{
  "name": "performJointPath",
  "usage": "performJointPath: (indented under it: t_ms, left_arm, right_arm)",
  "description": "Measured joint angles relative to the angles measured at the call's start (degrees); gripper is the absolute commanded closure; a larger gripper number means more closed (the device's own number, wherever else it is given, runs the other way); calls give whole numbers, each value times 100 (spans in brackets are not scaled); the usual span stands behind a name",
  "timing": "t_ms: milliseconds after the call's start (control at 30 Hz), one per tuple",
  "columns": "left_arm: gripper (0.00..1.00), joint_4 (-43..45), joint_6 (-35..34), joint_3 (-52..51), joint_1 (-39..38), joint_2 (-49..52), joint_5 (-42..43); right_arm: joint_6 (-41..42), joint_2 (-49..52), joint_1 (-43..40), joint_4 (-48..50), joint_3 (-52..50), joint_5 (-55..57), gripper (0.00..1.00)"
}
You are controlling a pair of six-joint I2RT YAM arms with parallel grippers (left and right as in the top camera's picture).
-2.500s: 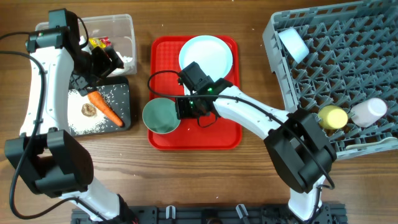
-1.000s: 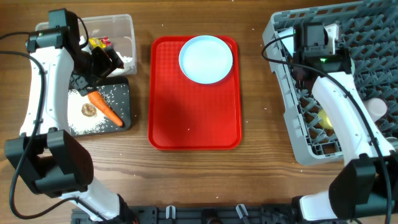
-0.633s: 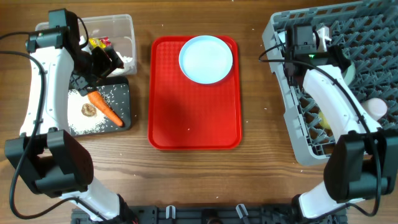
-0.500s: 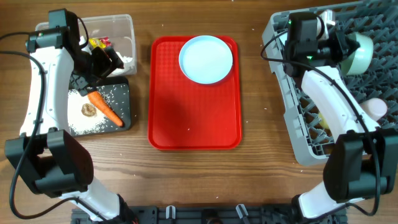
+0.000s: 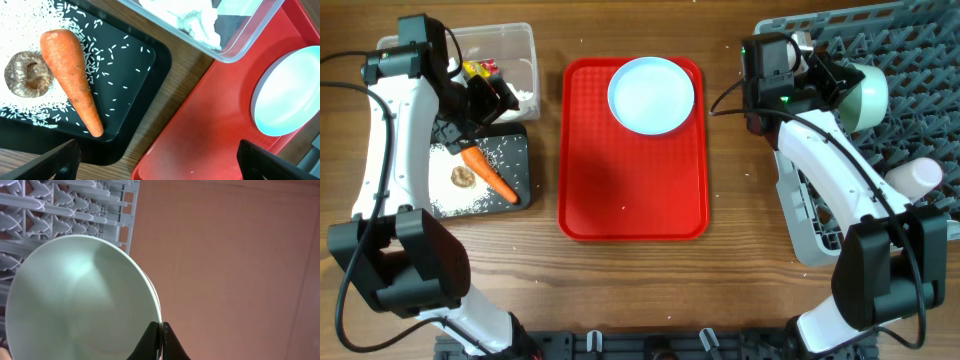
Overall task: Sort waste into correct bins and load items into the dishwasher rack
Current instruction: 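Place the pale green bowl in the rack with the right gripper, then grasp the light-blue plate on the red tray with the right gripper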
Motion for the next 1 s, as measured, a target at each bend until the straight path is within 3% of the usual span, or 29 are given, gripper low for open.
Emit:
performJointPath:
  t_ms: [233,300,400,433,500,600,733,833,933,1000]
  left_arm:
    - [0,0,-2,0,0,0,0]
    - [0,0,-2,0,0,0,0]
    - [0,0,-2,0,0,-2,0]
    - [0,0,-2,0,0,0,0]
    - [0,0,0,0,0,0,0]
    - [0,0,-2,0,0,0,0]
    - [0,-2,-2,0,0,0,0]
    - [0,11,-2,0,0,0,-2]
    - [0,2,-2,0,0,0,4]
    - [0,0,-2,0,0,0,2]
  right_arm:
    - [323,4,382,260,-1036,-48,96]
    - [323,4,380,404,-1045,-50,59]
    - [361,4,380,634,-1067,-52,45]
    - [365,4,400,658,-1067,-63,34]
    - [391,4,494,706,-1067,-166,0]
    - [387,4,763,894,-1088,-435,0]
    - [332,4,852,2098,-1143,-525,0]
    - [-448,20,850,4557,-1224,-404,0]
    - [-1902,57,859,7720,-1172,-262,0]
    - [-2286,46,962,8113,-1158,-219,0]
